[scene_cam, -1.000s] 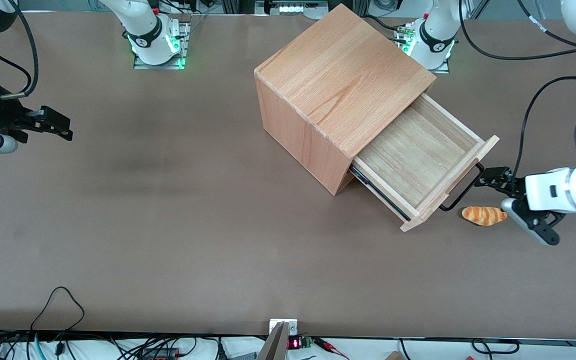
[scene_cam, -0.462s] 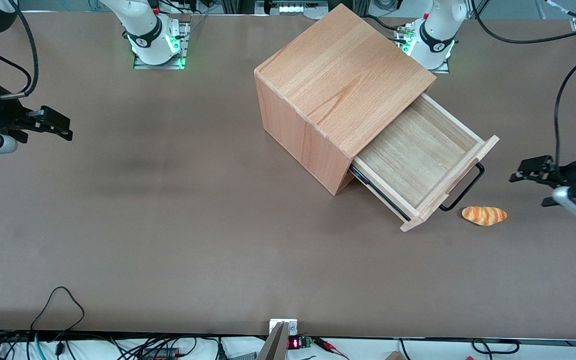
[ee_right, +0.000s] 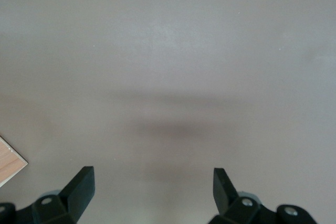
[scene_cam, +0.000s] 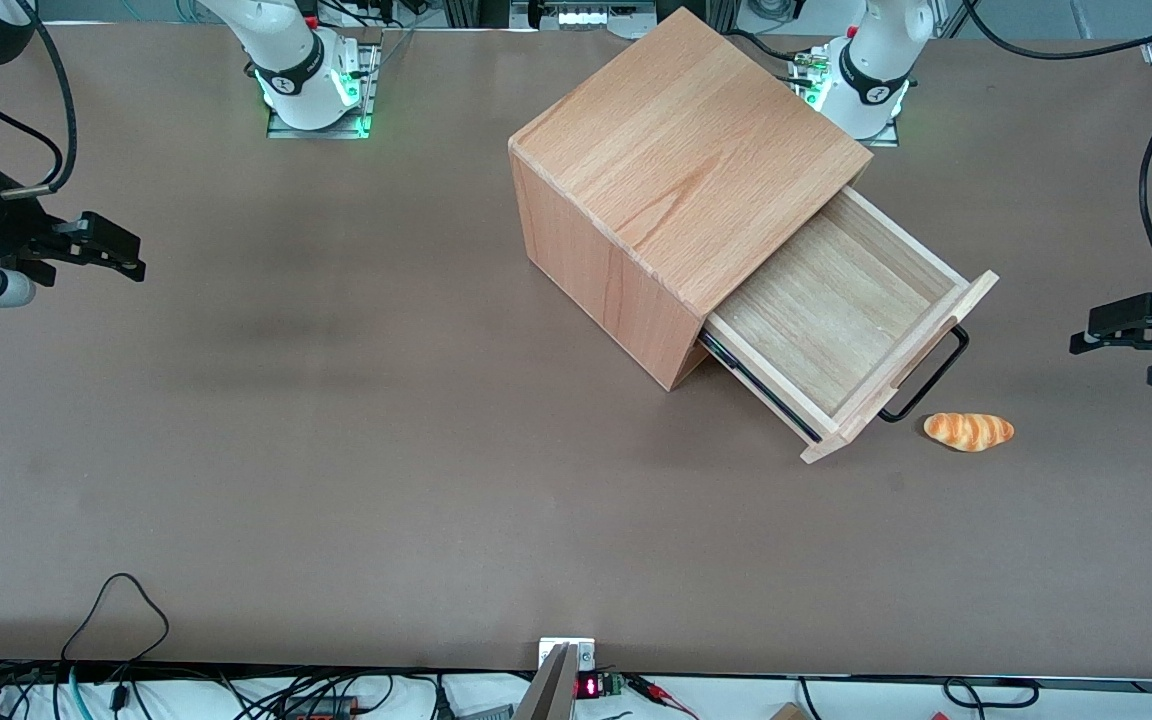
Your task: Open top drawer with left arm
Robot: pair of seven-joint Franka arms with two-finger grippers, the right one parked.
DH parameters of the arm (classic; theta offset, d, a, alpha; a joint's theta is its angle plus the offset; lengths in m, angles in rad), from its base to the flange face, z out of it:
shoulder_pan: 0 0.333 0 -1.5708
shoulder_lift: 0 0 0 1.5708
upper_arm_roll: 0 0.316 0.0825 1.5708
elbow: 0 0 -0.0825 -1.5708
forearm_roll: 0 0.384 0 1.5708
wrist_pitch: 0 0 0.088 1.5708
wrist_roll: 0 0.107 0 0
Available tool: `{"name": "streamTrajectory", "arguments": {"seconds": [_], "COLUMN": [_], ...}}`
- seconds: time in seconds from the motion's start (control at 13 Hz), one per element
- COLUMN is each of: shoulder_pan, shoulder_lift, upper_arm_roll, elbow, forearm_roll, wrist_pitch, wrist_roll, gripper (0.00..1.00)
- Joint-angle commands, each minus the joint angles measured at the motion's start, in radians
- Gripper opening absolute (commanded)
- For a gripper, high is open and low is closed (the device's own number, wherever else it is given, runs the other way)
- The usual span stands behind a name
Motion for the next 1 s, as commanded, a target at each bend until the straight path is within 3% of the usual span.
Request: {"name": "streamTrajectory", "arguments": {"seconds": [0.0, 0.23, 0.38, 0.92], "shoulder_pan": [0.004, -0.055, -0.137, -0.195], "shoulder_lift": [-0.043, -0.078, -0.097, -0.293], "upper_arm_roll": [-0.001, 0.039, 0.112, 0.113], "elbow": [-0.020, -0.021, -0.023, -0.220], "forearm_roll": [0.022, 0.024, 0.024, 0.114], "wrist_pitch": [-0.011, -0.026, -0.054, -0.017], "wrist_roll": [-0.112, -0.314, -0.362, -0.413], "gripper": [1.00, 1.00, 1.00, 1.00]}}
